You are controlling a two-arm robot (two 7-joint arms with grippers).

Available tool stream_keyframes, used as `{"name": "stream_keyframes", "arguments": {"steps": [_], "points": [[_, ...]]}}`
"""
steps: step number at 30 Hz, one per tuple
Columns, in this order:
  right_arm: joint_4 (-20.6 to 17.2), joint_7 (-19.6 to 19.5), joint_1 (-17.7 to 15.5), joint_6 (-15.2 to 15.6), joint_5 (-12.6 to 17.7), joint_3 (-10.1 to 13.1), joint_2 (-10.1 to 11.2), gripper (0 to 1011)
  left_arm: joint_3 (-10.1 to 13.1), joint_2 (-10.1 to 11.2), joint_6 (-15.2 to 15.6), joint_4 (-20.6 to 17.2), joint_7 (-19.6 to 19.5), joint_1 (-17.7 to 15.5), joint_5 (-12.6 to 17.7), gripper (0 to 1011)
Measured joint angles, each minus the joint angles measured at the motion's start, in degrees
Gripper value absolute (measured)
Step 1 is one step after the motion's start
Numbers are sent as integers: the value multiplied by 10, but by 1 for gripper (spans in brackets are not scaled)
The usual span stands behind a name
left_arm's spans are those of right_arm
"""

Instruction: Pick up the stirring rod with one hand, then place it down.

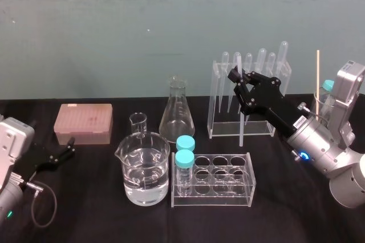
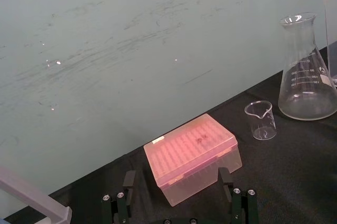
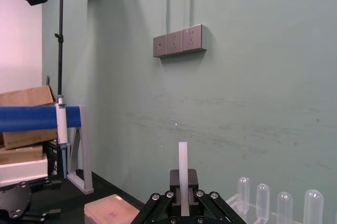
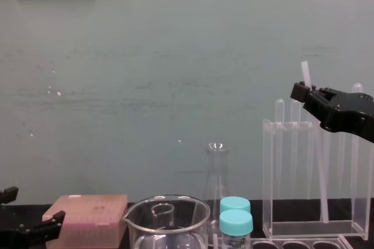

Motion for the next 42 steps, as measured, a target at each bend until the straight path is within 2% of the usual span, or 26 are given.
{"name": "stream_keyframes", "arguments": {"steps": [42], "points": [[0, 0, 0, 0, 0, 0, 0, 69, 0, 0, 0, 0, 0, 0, 0, 1000]]}}
